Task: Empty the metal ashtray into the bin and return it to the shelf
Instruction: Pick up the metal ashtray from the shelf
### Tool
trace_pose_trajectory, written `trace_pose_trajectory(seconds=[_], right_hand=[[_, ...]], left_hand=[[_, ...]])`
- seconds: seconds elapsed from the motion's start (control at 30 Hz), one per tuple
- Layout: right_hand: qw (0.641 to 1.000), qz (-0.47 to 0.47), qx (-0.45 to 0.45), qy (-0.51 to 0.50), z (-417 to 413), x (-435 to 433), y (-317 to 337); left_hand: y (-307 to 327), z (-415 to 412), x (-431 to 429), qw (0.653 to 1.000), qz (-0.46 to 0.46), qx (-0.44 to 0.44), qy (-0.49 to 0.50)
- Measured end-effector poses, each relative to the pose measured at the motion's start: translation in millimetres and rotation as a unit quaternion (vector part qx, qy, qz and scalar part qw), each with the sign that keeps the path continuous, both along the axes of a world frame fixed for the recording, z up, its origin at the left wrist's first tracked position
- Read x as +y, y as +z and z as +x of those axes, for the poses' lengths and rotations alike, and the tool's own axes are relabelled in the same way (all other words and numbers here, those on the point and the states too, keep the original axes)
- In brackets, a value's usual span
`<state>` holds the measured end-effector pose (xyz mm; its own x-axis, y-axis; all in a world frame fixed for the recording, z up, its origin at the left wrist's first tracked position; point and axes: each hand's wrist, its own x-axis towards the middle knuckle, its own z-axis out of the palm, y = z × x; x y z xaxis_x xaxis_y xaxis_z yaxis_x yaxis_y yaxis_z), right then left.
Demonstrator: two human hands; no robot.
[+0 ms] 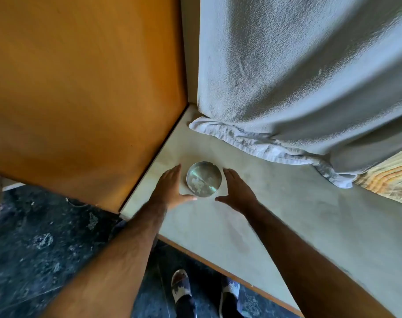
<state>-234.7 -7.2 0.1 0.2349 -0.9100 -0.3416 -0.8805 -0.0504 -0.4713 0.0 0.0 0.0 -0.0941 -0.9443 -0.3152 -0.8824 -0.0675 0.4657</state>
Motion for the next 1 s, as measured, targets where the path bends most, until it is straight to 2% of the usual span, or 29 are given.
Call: trace_pose_trajectory(seconds=[0.13,0.53,0.73,0.87,1.0], right_hand=[[1.000,0.010,-0.017,-0.019,4,-8,1],[0.980,-0.023,-0.135,-0.141,25,-4,-15],[0.933,0.036,-0.278,-0.227,27,12,-6],[0.943,-0.012,-0.272,-0.191,37,34,3],[0.957,-0.086,-0.234,-0.152,61,69,11]], left_hand=[[4,-9,-10,0.997,0.031,0.062,0.019],[-20,-9,-13,0.989,-0.016,0.144,0.009],[-11,10,-8,0.962,0.030,0.268,0.032],[2,22,18,0.951,0.030,0.304,0.049],[10,37,65,0.954,0.007,0.291,0.077]])
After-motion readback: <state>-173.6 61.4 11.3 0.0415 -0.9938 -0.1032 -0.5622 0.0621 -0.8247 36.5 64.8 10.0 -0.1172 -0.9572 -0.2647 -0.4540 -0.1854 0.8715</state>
